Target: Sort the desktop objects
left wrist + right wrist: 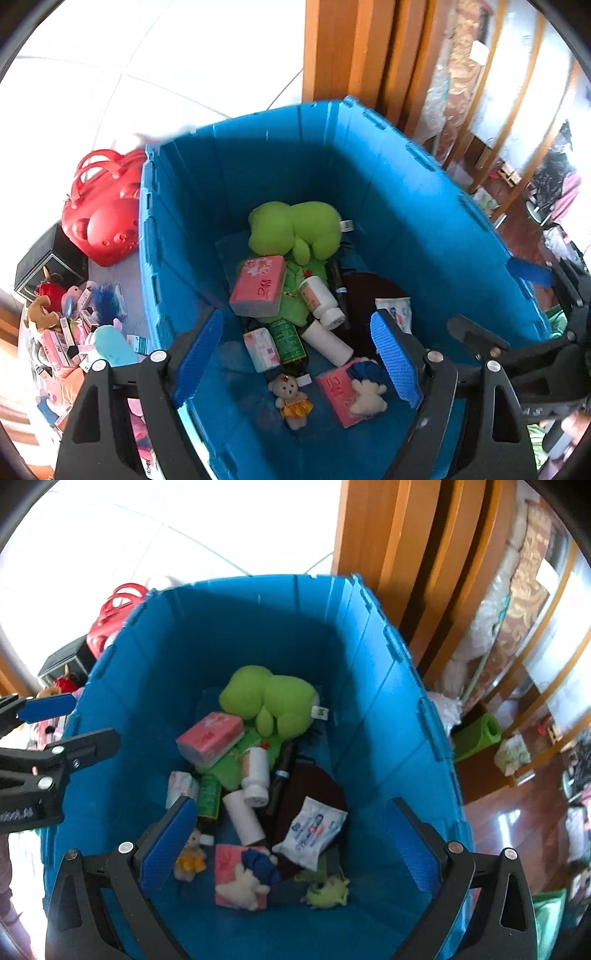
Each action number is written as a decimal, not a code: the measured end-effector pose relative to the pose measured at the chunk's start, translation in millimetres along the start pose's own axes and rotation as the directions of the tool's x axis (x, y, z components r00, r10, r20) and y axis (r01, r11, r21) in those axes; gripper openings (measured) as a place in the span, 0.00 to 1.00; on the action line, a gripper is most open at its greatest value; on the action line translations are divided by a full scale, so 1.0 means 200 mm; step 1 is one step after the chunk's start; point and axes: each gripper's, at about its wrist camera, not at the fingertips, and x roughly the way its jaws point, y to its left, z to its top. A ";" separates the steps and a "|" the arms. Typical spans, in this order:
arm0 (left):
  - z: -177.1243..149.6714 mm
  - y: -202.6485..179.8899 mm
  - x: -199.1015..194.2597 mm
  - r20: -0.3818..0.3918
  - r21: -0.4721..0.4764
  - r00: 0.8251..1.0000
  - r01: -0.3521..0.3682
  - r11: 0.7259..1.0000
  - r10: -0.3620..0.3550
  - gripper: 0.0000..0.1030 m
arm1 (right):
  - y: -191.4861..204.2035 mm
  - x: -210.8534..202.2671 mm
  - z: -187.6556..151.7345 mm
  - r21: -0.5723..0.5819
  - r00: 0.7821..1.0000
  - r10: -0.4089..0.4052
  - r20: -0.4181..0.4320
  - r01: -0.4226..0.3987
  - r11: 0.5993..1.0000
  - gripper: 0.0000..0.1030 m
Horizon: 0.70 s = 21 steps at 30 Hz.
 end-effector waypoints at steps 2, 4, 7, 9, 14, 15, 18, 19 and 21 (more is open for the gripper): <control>-0.06 0.00 -0.06 0.032 -0.004 0.999 0.004 1.000 -0.004 0.80 | 0.03 -0.04 -0.03 -0.008 1.000 -0.010 0.012 0.010 1.000 1.00; -0.12 0.00 -0.14 0.093 -0.023 0.996 0.001 1.000 0.001 0.80 | 0.05 -0.10 -0.06 -0.018 0.999 -0.021 0.030 0.022 1.000 1.00; -0.21 -0.01 -0.24 0.186 -0.039 0.982 -0.021 0.999 0.028 0.80 | 0.08 -0.16 -0.12 -0.031 0.998 -0.028 0.055 0.030 0.999 1.00; -0.26 -0.01 -0.28 0.243 -0.040 0.970 -0.022 0.999 0.031 0.80 | 0.10 -0.19 -0.16 -0.029 0.997 -0.032 0.071 0.034 0.999 1.00; -0.34 -0.05 -0.33 0.308 -0.032 0.949 -0.052 0.998 0.059 0.80 | 0.14 -0.23 -0.22 -0.032 0.994 -0.046 0.096 0.049 0.998 1.00; -0.35 -0.06 -0.33 0.316 -0.035 0.947 -0.058 0.998 0.066 0.80 | 0.14 -0.23 -0.23 -0.032 0.994 -0.043 0.099 0.046 0.998 1.00; -0.38 -0.05 -0.34 0.327 -0.044 0.944 -0.028 0.999 0.041 0.80 | 0.15 -0.25 -0.26 -0.032 0.994 -0.040 0.105 0.043 0.999 1.00; -0.38 -0.04 -0.35 0.328 -0.053 0.944 -0.022 0.998 0.038 0.80 | 0.15 -0.25 -0.27 -0.033 0.993 -0.040 0.109 0.044 0.999 1.00; -0.39 -0.02 -0.34 0.313 -0.083 0.949 0.005 0.997 0.021 0.80 | 0.16 -0.26 -0.29 -0.032 0.992 -0.038 0.120 0.042 0.999 1.00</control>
